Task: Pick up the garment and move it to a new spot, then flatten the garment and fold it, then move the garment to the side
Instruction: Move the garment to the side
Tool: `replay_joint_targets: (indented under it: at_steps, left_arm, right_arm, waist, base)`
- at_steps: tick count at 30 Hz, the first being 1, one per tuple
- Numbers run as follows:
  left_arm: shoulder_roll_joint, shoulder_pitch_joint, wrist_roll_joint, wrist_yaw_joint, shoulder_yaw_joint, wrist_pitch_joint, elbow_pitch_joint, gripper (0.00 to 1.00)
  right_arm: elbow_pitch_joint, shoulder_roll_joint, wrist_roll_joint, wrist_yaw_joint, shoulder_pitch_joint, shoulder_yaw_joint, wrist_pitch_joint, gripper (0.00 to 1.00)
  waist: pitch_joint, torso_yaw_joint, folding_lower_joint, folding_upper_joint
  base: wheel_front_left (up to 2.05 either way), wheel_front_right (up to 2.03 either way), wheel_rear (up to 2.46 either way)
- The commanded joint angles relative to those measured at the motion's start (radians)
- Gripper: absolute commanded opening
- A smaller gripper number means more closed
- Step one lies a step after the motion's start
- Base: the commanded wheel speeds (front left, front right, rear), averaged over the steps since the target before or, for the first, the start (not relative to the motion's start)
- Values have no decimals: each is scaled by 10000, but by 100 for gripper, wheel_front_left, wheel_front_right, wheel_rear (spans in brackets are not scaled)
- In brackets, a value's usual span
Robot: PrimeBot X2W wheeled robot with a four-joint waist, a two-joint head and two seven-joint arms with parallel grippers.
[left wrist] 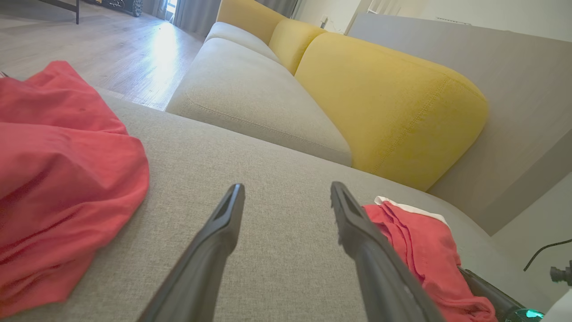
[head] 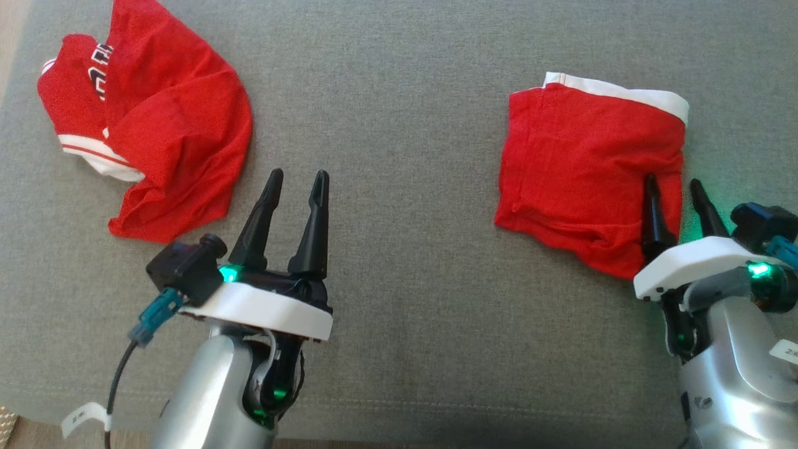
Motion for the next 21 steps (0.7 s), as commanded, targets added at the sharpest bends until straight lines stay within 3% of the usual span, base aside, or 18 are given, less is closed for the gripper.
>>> replay_joint_targets:
  at_steps: [1, 2, 3, 4, 11, 21]
  left_arm:
    - [62, -380, 2, -11, 245, -57, -334, 100]
    - [62, -379, -5, -6, 235, -57, -334, 100]
    - [62, -379, -13, 0, 223, -57, -330, 100]
    - [62, -382, -25, 8, 210, -57, -324, 100]
    - [62, -411, -45, 63, 266, -57, -365, 100]
    - [62, -756, 130, -21, 312, -57, -509, 100]
  right_arm:
    - [-218, -157, 110, 21, -361, 319, 15, 100]
    - [-138, -176, 259, 21, -381, 410, 73, 95]
    - [-53, -229, 379, 21, -406, 498, 126, 40]
    - [23, -344, 393, 21, -431, 634, 155, 0]
    - [129, -1370, -298, 21, -932, 1567, -85, 0]
    - [-49, -3362, -1302, 21, -2351, 2357, 32, 0]
  waist:
    - [-1, 12, 0, 0]
    - [-8, 23, 0, 0]
    - [-18, 32, 0, 0]
    - [-30, 42, 0, 0]
    - [-50, -17, 0, 0]
    - [490, -318, 0, 0]
  base:
    - [0, 0, 0]
    - [0, 0, 0]
    - [0, 0, 0]
    - [0, 0, 0]
    - [0, 0, 0]
    - [0, 0, 0]
